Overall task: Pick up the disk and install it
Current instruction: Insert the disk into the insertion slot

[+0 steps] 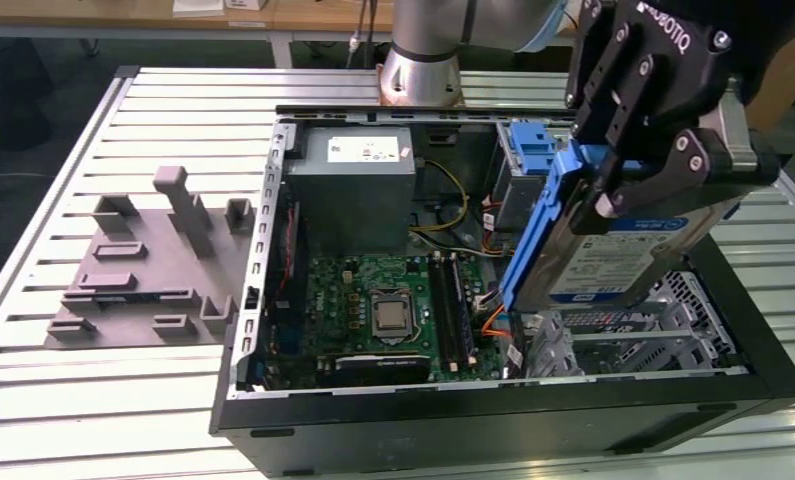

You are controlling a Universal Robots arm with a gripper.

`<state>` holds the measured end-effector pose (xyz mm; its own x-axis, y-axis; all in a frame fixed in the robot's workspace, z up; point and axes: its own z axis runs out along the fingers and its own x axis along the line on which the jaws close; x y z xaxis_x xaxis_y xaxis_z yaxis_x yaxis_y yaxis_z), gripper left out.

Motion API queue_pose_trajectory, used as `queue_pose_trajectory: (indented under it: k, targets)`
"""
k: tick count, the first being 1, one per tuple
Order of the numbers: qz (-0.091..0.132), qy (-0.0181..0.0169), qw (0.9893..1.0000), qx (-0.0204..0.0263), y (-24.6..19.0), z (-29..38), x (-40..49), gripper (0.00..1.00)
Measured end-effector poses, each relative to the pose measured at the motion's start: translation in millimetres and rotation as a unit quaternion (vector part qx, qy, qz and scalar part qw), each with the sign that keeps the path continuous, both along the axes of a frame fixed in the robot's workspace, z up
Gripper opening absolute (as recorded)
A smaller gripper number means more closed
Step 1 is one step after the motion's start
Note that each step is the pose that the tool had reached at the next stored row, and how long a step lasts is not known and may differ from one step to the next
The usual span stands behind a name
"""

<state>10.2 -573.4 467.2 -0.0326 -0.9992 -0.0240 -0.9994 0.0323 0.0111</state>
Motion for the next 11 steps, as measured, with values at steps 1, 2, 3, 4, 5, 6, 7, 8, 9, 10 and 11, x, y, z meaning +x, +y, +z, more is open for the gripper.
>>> queue_pose_trajectory:
  k: [1, 2, 3, 4, 5, 6, 7, 8, 9, 10, 11]
  targets:
    - [0.000, 0.0000, 1.0000, 0.0001, -0.7, -0.9, 2.0, 0.36]
    - [0.000, 0.0001, 1.0000, 0.0002, -1.0, -1.8, 4.4, 0.36]
    - [0.000, 0.0002, 1.0000, 0.0001, -1.1, -2.5, 7.0, 0.36]
    - [0.000, 0.0003, 1.0000, -0.0001, -1.1, -3.2, 9.7, 0.36]
    - [0.000, 0.0003, 1.0000, 0.0001, -1.1, -4.2, 13.0, 0.36]
    - [0.000, 0.0003, 1.0000, 0.0001, -1.2, -4.9, 16.3, 0.36]
    - [0.000, 0.0004, 1.0000, 0.0000, -1.1, -5.6, 19.6, 0.36]
    - [0.000, 0.0004, 1.0000, 0.0001, -1.2, -6.2, 22.6, 0.36]
    - [0.000, 0.0005, 1.0000, 0.0001, -1.2, -7.0, 25.7, 0.36]
    - [0.000, 0.0005, 1.0000, 0.0001, -1.2, -7.6, 28.6, 0.36]
    - [0.000, 0.0006, 1.0000, 0.0001, -1.2, -8.5, 31.5, 0.36]
